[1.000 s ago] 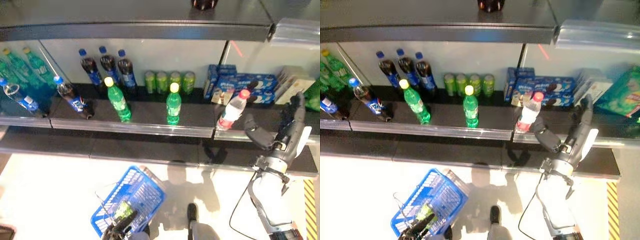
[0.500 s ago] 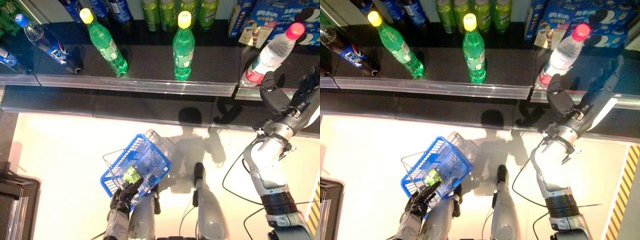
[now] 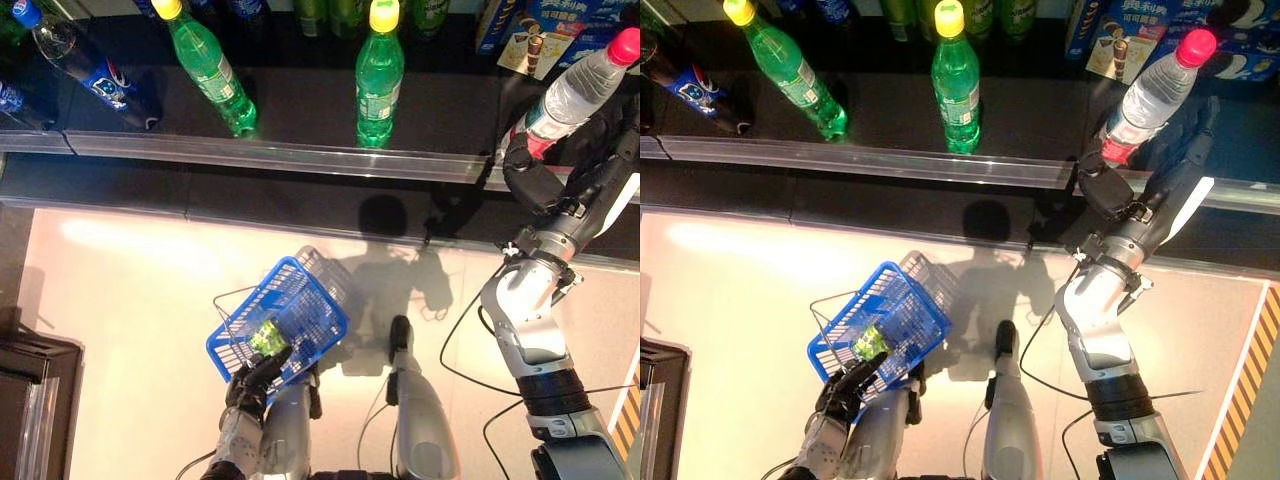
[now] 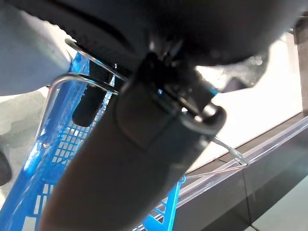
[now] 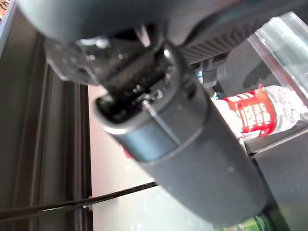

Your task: Pick up the drink and place into the basket.

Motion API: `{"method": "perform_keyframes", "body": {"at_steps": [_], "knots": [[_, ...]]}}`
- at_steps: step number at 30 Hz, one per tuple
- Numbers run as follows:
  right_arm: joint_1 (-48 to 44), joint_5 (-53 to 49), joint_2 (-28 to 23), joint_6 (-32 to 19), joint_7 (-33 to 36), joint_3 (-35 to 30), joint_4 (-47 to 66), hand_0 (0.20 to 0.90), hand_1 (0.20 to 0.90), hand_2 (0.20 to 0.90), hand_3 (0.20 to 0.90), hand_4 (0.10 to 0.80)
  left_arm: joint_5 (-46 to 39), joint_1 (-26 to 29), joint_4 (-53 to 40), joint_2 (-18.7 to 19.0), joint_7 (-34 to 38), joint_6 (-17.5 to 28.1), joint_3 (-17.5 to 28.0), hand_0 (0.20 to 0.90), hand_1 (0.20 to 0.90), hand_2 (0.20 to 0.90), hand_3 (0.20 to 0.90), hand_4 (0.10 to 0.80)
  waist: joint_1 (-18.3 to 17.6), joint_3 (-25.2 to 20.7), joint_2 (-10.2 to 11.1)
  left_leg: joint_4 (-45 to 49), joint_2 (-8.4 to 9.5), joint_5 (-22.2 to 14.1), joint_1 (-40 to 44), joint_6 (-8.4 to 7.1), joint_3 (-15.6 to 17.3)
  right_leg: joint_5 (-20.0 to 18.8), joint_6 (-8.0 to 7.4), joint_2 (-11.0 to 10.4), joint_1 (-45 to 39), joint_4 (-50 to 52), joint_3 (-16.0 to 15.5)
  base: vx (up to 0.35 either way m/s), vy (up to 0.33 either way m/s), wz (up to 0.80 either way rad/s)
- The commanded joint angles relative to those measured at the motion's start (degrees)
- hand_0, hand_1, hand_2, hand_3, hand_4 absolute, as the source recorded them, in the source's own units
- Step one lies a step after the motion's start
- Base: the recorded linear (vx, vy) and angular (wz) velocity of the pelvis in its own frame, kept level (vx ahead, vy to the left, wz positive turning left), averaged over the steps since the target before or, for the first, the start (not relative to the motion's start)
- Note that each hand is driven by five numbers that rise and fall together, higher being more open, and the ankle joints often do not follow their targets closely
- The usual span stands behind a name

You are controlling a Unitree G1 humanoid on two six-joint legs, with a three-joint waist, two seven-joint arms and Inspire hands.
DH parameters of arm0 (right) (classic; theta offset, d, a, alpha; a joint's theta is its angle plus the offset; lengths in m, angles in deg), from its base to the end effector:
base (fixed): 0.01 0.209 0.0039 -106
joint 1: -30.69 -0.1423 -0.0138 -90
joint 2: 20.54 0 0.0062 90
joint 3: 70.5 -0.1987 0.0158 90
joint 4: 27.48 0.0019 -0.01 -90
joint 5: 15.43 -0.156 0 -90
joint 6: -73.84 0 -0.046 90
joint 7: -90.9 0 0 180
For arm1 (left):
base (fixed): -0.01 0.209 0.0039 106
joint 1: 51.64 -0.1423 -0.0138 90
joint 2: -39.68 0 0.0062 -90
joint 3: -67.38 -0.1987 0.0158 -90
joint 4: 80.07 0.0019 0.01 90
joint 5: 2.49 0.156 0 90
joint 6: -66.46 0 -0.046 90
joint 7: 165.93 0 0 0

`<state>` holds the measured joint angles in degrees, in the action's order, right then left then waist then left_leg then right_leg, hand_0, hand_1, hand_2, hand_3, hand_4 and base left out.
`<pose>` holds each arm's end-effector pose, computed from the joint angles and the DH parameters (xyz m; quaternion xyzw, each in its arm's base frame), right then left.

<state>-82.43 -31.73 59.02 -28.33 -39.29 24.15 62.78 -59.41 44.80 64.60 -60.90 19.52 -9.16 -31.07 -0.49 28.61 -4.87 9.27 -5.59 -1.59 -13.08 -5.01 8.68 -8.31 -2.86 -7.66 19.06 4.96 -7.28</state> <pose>0.2855 -0.1948 0.1521 0.0427 -0.2961 -0.3227 0.8980 0.1738 0.1690 -0.1119 -0.3219 0.2945 0.2340 0.8688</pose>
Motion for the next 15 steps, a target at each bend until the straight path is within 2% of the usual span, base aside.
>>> {"method": "perform_keyframes", "body": {"at_steps": [1,15], "knots": [[-8.81,2.57,-2.56,-2.79,0.1,-3.16,3.09,0.9,0.9,0.9,0.9,0.8,1.45,-3.66,-4.47,4.98,-0.92,4.53,1.06,0.3,0.3,0.3,0.2,0.1,0.43,-1.57,1.43,5.92,0.37,2.36,-5.98,1.31,-4.11,8.82,-0.01,-1.87,-1.38,8.68,-1.74,0.011,-0.049,0.0],[-21.42,-7.01,-7.92,-0.33,0.41,-3.49,-9.1,0.9,0.9,0.9,0.9,0.8,-0.16,-0.77,-4.17,7.29,-1.39,2.94,-0.64,0.3,0.3,0.3,0.2,0.1,2.21,0.53,0.44,6.6,0.57,2.87,-7.84,1.45,-4.69,8.85,0.22,-2.4,0.34,9.84,-2.59,0.007,-0.017,0.02]]}}
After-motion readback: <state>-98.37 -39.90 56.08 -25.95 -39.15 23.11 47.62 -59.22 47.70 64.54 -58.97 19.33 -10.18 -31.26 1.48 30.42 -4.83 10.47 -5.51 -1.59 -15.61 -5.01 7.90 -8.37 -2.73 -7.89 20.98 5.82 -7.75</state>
